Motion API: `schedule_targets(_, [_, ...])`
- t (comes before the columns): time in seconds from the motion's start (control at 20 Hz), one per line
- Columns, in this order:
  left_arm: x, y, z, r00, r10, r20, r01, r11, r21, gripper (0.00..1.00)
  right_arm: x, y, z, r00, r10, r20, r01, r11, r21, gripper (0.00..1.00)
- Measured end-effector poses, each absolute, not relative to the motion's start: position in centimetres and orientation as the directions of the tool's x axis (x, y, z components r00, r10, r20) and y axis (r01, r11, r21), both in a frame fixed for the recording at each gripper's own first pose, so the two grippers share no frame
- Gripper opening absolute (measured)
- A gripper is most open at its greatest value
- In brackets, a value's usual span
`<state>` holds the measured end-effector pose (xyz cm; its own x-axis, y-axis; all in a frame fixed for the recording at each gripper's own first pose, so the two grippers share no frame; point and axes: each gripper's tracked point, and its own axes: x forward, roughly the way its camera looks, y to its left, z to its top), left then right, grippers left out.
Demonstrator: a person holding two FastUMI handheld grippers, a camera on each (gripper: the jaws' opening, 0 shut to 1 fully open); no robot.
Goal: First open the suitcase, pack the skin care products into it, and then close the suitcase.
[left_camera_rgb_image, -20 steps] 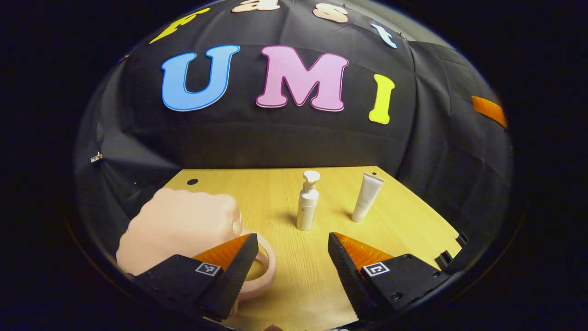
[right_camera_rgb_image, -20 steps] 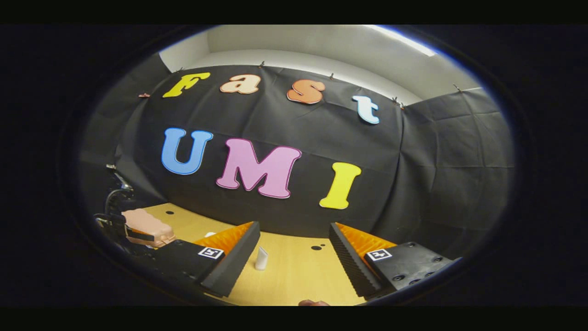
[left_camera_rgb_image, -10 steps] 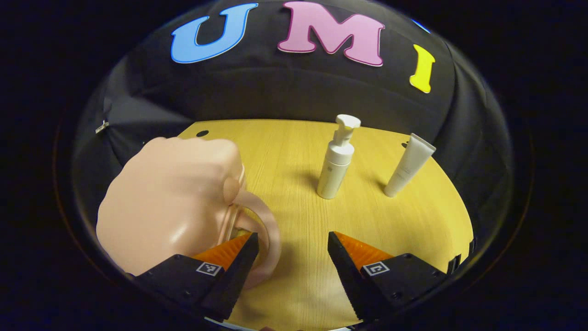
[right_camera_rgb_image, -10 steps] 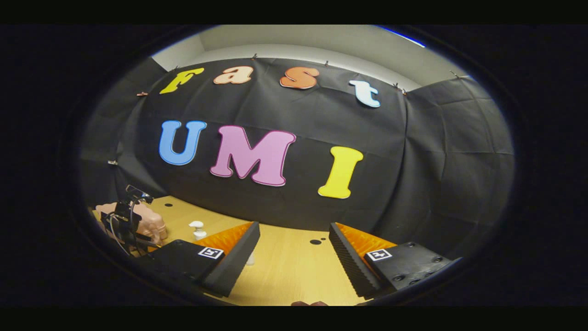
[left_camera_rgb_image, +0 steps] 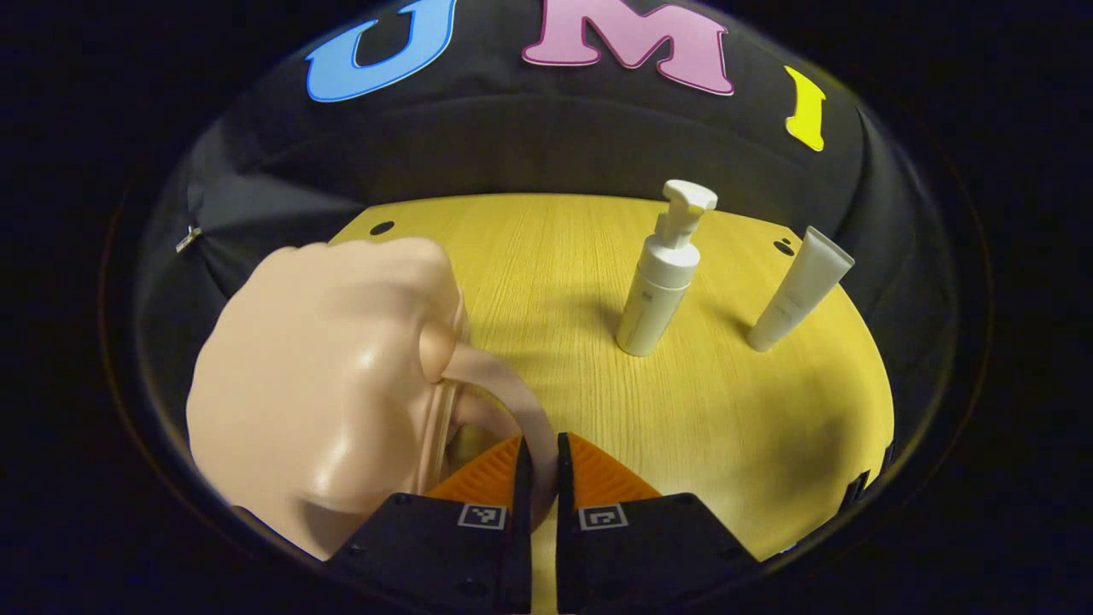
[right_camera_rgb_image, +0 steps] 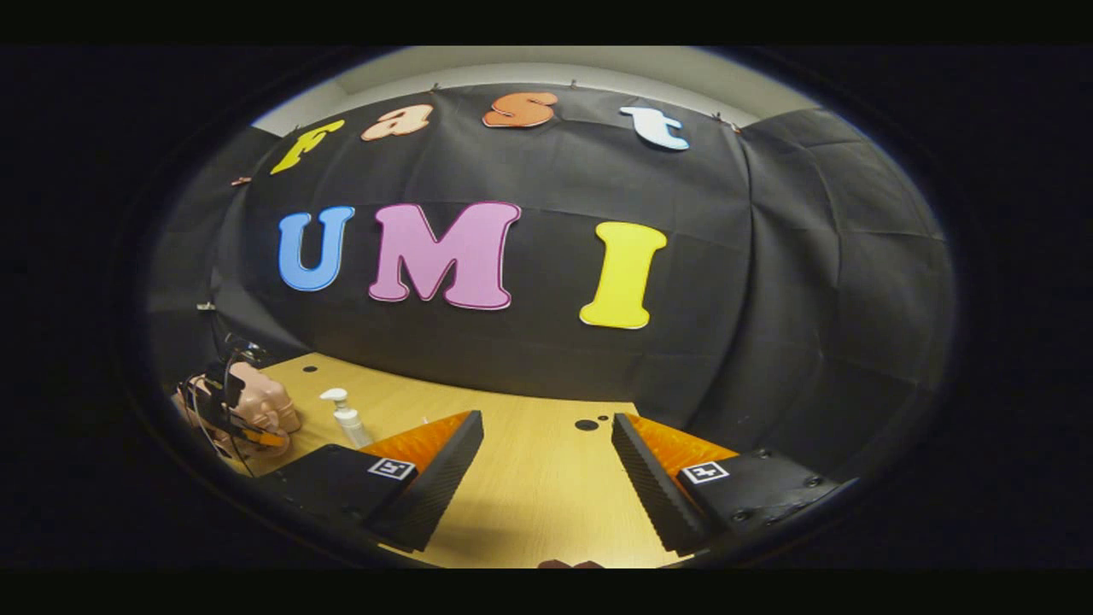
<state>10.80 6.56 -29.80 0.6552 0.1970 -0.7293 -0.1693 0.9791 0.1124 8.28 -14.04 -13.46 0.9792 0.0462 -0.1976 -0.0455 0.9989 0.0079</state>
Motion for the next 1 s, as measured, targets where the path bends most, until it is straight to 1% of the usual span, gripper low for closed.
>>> schedule_targets(0.1, [11.1, 7.3, -27.5, 0.659, 0.231, -0.716, -0.163, 0.973, 0.163, 0.15, 8.7, -14.5, -14.5, 0.976, 0.058, -0.208, -0.056, 0.998, 0.015, 0.96])
schedule_targets(0.15, [11.1, 7.2, -26.0, 0.666, 0.224, -0.712, -0.173, 0.974, 0.145, 0.15, 9.1, -14.6, -15.0, 0.974, 0.066, -0.216, -0.063, 0.998, 0.017, 0.96])
schedule_targets(0.2, [11.0, 7.6, -24.5, 0.677, 0.221, -0.702, -0.188, 0.974, 0.126, 0.18, 9.4, -14.7, -15.5, 0.971, 0.071, -0.227, -0.069, 0.997, 0.019, 0.96])
schedule_targets(0.25, [10.9, 8.3, -22.7, 0.691, 0.223, -0.688, -0.202, 0.973, 0.112, 0.15, 9.7, -14.6, -15.6, 0.970, 0.075, -0.229, -0.072, 0.997, 0.019, 0.96])
schedule_targets(0.35, [10.5, 9.5, -19.0, 0.720, 0.230, -0.655, -0.219, 0.971, 0.100, 0.15, 10.4, -14.1, -15.2, 0.972, 0.076, -0.222, -0.073, 0.997, 0.022, 0.97])
schedule_targets(0.45, [10.3, 11.5, -15.5, 0.748, 0.245, -0.616, -0.223, 0.968, 0.114, 0.15, 10.9, -13.1, -13.5, 0.979, 0.071, -0.190, -0.067, 0.997, 0.028, 0.97])
schedule_targets(0.55, [9.7, 14.6, -11.4, 0.779, 0.270, -0.567, -0.232, 0.963, 0.139, 0.14, 11.1, -11.7, -11.9, 0.987, 0.059, -0.150, -0.056, 0.998, 0.021, 0.96])
schedule_targets(0.75, [7.2, 22.3, -5.4, 0.815, 0.310, -0.490, -0.278, 0.950, 0.139, 0.14, 10.5, -7.4, -9.4, 0.992, 0.049, -0.119, -0.046, 0.999, 0.029, 0.96])
schedule_targets(0.9, [4.9, 30.6, -2.3, 0.815, 0.395, -0.423, -0.330, 0.918, 0.222, 0.12, 10.1, -3.5, -8.2, 0.992, 0.068, -0.107, -0.068, 0.998, 0.002, 0.96])
schedule_targets(1.0, [3.6, 35.6, -1.6, 0.803, 0.428, -0.414, -0.358, 0.903, 0.239, 0.10, 10.1, -1.0, -7.7, 0.991, 0.084, -0.107, -0.085, 0.996, -0.012, 0.97])
